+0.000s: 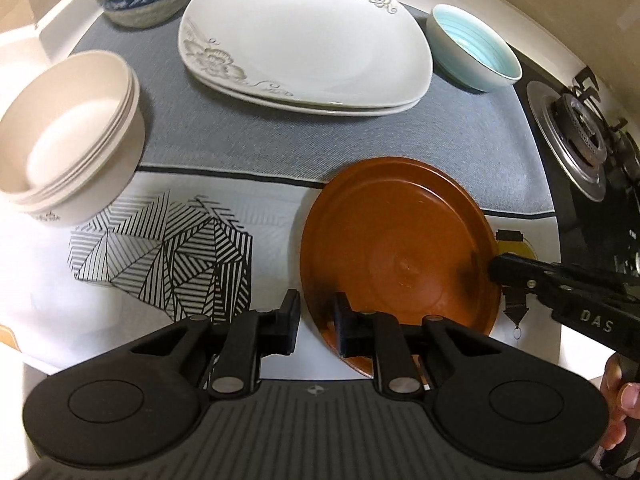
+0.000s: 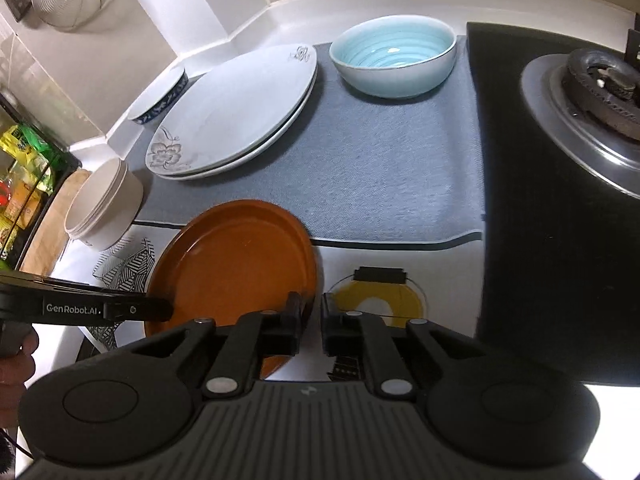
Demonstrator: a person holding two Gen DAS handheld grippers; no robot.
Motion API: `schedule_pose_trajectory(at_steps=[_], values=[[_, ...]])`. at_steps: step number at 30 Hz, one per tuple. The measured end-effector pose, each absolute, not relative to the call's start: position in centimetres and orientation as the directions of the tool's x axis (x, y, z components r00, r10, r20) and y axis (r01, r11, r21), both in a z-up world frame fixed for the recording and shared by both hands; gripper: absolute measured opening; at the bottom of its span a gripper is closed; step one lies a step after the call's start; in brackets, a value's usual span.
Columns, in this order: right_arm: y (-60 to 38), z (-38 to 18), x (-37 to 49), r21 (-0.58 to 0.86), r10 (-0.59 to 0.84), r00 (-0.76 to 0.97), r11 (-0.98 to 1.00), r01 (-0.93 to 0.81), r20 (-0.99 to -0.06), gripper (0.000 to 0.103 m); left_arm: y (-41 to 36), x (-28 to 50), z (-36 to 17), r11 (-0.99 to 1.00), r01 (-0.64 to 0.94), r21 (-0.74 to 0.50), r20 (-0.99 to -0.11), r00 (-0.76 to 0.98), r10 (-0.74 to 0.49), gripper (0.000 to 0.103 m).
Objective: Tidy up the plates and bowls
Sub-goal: 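Grasp the brown round plate rim with the right tool and lift, then carry the brown plate onto the white plate stack and release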
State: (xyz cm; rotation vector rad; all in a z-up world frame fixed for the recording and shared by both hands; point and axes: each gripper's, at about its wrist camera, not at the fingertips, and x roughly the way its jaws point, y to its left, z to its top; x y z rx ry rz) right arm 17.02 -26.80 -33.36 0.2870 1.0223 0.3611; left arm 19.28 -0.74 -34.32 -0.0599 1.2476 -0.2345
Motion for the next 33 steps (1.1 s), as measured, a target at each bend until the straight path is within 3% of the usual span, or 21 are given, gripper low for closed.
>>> schedule_pose_trajectory(at_steps=[10,17,26,33], values=[[-26.3,-32.2,16.8,0.399,0.433,0.476,0.900,-0.176,-0.766,0.009,-1.4,18.9,-33.3,0.975,0.133,-0.178,-0.938,0.276,-0.209,0.021],[-26.3,-27.4,16.7,0.388,0.456,0.526,0.889,-0.241,-0.718,0.008,-0.8,19.4,-28.9,0.979,0.049,-0.197,-0.923,0.326,-0.203,0.020],[-26.6,-22.3,18.3,0.469,0.503,0.588,0.854,-0.225,-0.633,0.008,-1.2,21.2,-21.8,0.992,0.048,-0.114,-0.897,0.425,-0.124,0.020],[-27.0,-18.6,18.4,0.467,0.491,0.651,0.854,-0.229,-0.579,0.008,-1.2,22.5,-17.9,0.990,0.072,-0.123,-0.849,0.508,-0.142,0.020]])
